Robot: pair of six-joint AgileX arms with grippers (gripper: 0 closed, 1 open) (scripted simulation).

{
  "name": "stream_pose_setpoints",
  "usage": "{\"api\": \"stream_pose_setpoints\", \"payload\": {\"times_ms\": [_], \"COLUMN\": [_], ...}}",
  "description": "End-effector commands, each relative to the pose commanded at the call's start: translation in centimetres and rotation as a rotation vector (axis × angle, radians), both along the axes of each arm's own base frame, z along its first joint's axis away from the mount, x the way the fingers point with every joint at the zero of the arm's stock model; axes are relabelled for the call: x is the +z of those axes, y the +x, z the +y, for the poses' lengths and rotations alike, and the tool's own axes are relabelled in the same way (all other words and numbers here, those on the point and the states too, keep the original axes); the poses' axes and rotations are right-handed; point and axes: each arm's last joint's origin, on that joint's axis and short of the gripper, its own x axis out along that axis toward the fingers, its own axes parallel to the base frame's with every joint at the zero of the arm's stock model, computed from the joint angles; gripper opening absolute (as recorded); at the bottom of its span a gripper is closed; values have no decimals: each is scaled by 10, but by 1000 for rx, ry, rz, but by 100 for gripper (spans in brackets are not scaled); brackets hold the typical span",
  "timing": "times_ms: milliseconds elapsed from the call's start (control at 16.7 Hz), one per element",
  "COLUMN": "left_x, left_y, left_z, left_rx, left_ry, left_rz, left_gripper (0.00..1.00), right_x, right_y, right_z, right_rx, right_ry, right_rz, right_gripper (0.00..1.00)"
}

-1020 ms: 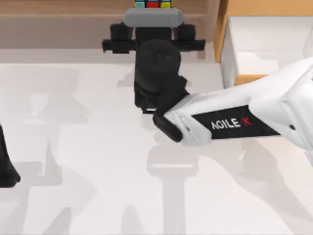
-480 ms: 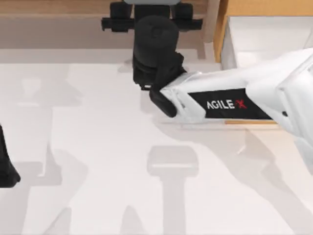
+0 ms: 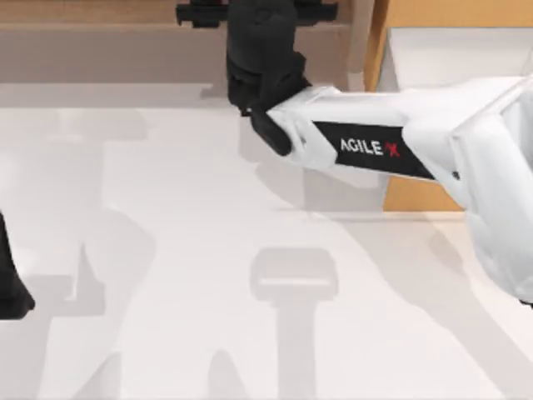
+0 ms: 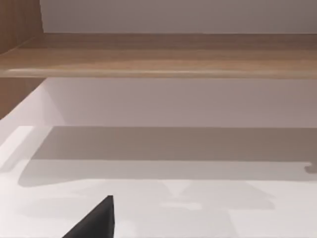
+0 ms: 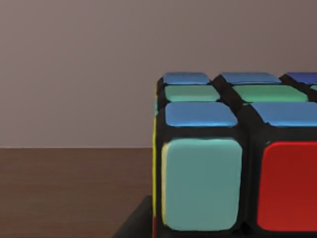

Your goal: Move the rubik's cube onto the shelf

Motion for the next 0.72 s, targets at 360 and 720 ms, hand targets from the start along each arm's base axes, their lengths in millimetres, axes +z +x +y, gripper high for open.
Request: {"api": "stream_pose_setpoints", "payload": {"times_ms": [360, 720], "left_x": [0, 0], "left_y": [0, 0], "left_z": [0, 0], "left_rx": [0, 0], "left_ry": [0, 0], "left_rz": [0, 0], "left_gripper": [100, 100], "right_x": [-1, -1], "right_y": [1, 1], "right_z": [0, 0], "right_rx": [0, 0], "right_ry": [-2, -2], "right_rz": [2, 2], "right_gripper": [15, 60]}}
